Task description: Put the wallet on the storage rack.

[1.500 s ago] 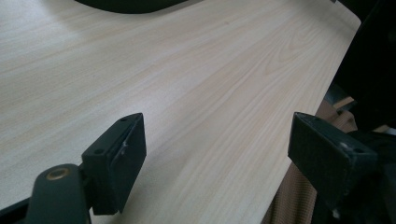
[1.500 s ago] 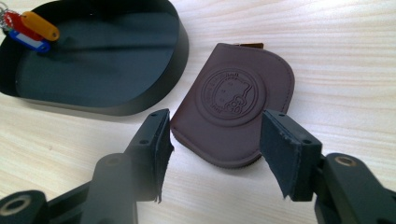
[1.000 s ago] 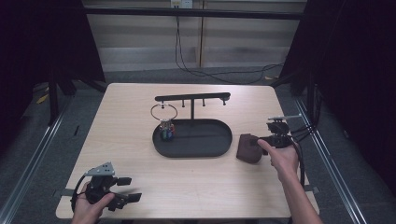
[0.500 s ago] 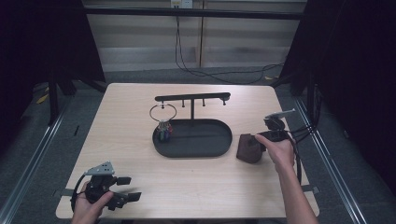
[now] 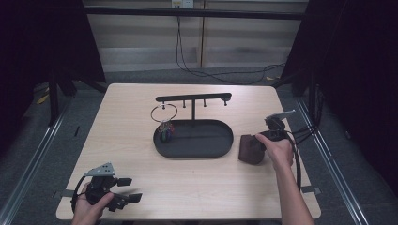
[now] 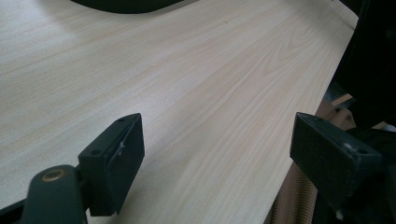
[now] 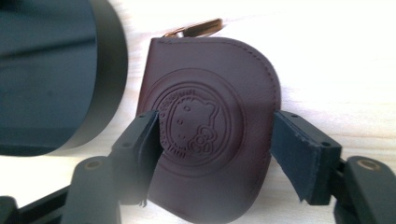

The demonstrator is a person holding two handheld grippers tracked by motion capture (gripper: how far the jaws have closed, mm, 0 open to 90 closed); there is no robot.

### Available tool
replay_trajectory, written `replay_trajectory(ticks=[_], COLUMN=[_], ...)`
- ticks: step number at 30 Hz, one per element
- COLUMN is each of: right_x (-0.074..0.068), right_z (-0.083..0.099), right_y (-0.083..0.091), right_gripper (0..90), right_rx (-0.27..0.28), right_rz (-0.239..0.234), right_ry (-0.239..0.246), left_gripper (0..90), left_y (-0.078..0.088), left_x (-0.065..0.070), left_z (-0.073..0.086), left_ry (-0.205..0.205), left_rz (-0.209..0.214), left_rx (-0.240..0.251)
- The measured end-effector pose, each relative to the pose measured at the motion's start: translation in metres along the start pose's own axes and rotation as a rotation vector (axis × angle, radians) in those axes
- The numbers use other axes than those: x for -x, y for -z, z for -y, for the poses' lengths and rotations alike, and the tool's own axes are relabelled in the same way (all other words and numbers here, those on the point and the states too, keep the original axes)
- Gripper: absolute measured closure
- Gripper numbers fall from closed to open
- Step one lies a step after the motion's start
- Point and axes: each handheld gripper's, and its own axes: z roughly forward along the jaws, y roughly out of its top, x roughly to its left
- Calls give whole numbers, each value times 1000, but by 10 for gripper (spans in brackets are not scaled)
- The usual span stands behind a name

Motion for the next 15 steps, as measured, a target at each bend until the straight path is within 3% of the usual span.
replay_trajectory(ticks=[3, 5, 7, 12, 13, 15], right_x=[0, 5, 6, 4, 3, 3], right_z=[0, 1, 1, 0, -1, -2], right_y=[1, 1, 1, -4, -8, -12], right_gripper=[334, 311, 301, 311, 318, 338], right_rx=[1, 3, -7, -34, -52, -63], right_rz=[-4, 33, 39, 27, 4, 22], right_ry=[4, 20, 12, 2, -8, -11], left_gripper=[179, 179, 179, 184, 211, 211], left_y=[0, -1, -1, -1, 2, 2], left_x=[0, 0, 0, 1, 2, 3], left_z=[0, 0, 0, 0, 0, 0], left_ry=[1, 4, 2, 1, -13, -12], left_rz=[0, 2, 2, -7, -16, -14], left_rx=[-1, -7, -6, -7, 10, 10])
